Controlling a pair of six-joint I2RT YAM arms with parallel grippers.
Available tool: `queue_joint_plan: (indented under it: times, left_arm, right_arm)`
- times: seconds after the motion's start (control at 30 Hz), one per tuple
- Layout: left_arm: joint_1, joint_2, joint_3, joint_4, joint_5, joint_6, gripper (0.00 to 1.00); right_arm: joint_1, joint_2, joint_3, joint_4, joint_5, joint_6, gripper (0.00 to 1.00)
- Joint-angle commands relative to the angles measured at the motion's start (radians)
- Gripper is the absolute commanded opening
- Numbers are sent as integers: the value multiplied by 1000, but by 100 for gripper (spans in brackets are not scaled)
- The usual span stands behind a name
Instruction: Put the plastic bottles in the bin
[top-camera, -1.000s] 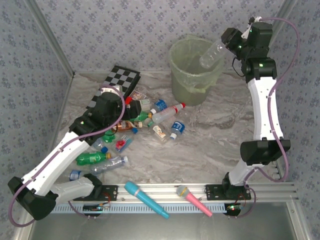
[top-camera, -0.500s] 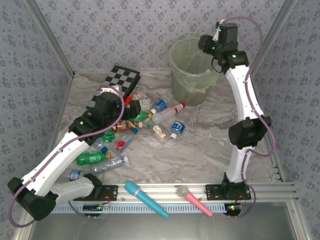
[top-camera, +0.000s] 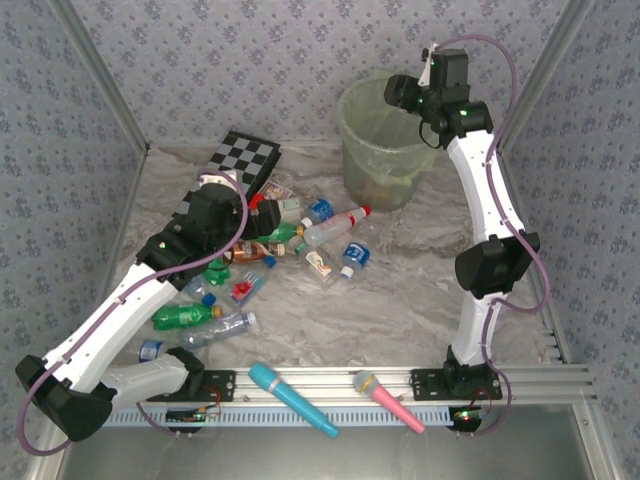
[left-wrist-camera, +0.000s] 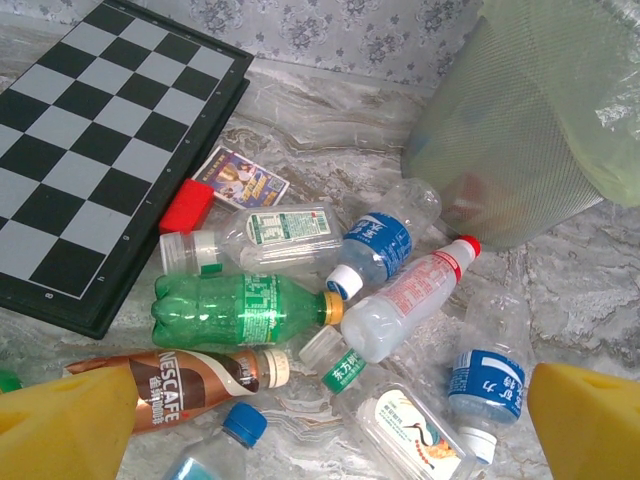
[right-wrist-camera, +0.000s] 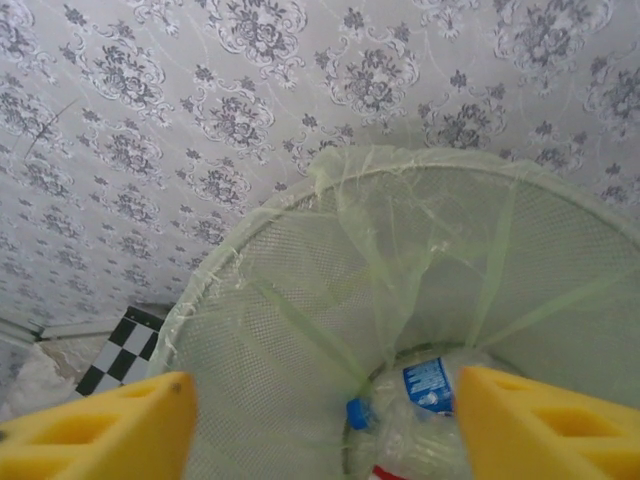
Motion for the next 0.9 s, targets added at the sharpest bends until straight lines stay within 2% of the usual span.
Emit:
queue_joint_plan:
  times: [0.0,0.03,0.23,0.43,0.63,0.87]
  left_arm:
    - [9,-2,1,-2,9,-15,100]
    - [12,-1,0,-7,12,-21,100]
    - [34,-4,-18,-40,8,-84,100]
    - [90,-30,-80,-80,22,-233,100]
    - [141,-86,-183,-160,31,-466,98]
    - [151,-139,-270,-368,7,-823,87]
  right_arm:
    - [-1,-51,31,-25,-3,-8,95]
    - [0,-59,28,-28,-5,-8,100]
    - [21,-147,-37,-31,-9,-29,100]
    - [64,-265,-171,-10,-5,-60,100]
    - [134,-388,-347,21,25,-109,100]
    - [197,-489,-520,46,40,-124,100]
